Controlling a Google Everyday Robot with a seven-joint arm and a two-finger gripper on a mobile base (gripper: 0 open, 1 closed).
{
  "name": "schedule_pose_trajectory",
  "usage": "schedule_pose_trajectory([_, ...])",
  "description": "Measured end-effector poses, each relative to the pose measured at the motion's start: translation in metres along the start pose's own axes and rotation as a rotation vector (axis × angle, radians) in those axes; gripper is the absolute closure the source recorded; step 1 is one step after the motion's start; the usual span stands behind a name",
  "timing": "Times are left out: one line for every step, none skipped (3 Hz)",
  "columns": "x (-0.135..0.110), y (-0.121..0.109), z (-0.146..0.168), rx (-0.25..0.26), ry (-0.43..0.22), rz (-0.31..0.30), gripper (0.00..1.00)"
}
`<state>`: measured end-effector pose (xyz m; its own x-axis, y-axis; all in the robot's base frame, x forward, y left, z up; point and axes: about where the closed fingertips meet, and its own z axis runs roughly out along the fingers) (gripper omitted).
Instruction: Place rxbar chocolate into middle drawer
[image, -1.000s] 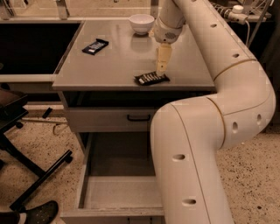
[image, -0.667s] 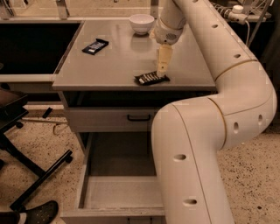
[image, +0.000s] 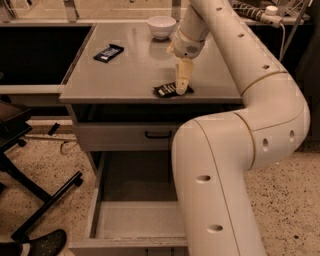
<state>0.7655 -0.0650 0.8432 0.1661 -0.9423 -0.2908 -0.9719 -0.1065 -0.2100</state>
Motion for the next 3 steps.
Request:
schedule_pose_trajectory([-0.0012, 0.0006, 0.0034, -0.007, -0.004, -0.002, 0.03])
schedule_pose_trajectory([-0.0012, 0.0006, 0.0034, -0.007, -0.004, -0.002, 0.22])
schedule_pose_trajectory([-0.0012, 0.0006, 0.0034, -0.006, -0.004, -0.002, 0.45])
